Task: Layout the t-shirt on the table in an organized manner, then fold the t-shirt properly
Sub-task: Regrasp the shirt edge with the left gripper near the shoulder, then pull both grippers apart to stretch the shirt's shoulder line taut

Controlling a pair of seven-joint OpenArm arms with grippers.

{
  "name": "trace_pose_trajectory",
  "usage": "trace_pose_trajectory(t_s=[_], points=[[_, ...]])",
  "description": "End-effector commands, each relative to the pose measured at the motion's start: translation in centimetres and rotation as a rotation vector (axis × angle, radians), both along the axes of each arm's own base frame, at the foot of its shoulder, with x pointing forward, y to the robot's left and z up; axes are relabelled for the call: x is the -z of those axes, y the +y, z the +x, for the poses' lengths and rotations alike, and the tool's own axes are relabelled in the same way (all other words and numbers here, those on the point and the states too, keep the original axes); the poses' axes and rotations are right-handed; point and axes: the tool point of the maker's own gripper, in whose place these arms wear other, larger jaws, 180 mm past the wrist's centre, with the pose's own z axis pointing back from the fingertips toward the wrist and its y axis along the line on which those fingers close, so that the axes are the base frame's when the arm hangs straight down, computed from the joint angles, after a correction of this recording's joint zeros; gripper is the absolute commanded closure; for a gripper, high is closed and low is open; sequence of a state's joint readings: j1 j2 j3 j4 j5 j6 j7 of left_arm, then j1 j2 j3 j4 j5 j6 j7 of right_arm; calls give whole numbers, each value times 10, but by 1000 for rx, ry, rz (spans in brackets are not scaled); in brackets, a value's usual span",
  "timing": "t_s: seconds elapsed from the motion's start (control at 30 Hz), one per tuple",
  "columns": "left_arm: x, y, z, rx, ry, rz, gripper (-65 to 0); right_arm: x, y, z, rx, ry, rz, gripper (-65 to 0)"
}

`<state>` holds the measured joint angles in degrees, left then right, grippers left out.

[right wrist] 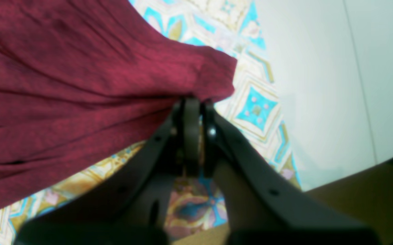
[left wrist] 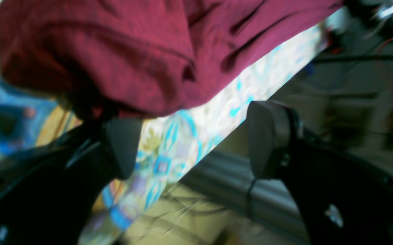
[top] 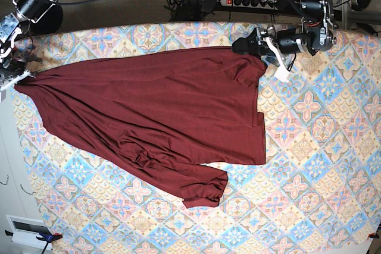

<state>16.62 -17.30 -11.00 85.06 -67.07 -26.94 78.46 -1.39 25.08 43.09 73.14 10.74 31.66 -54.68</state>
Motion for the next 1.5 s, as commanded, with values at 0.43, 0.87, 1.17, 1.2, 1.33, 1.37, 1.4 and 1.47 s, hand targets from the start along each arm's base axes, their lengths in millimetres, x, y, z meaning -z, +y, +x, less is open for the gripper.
trace_pose_trajectory(t_s=[0.43, 0.87, 1.17, 1.2, 1.33, 1.37, 1.4, 1.47], points=[[18, 16, -8, -43, 73, 39, 0, -22, -12, 10, -4, -53, -44, -2], [-7, 124, -14, -125, 22, 272, 0, -18, -8, -23, -42, 17, -80, -2], [-8, 127, -14, -130, 20, 279, 0, -9, 24, -49, -82, 56, -36, -2], [-8, 127, -14, -130, 20, 279, 0, -9, 27, -50, -84, 59, -28, -4], [-6, 121, -13, -137, 19, 262, 0, -8, 41, -55, -102, 66, 34, -62], [-6, 121, -13, -137, 19, 260, 0, -9, 46, -56, -108, 59, 58, -91], [-6, 121, -13, -137, 19, 260, 0, -9, 51, -57, -114, 50, 87, -126], [-6, 120, -13, -136, 20, 260, 0, -9, 62, -56, -123, 24, 147, -195]])
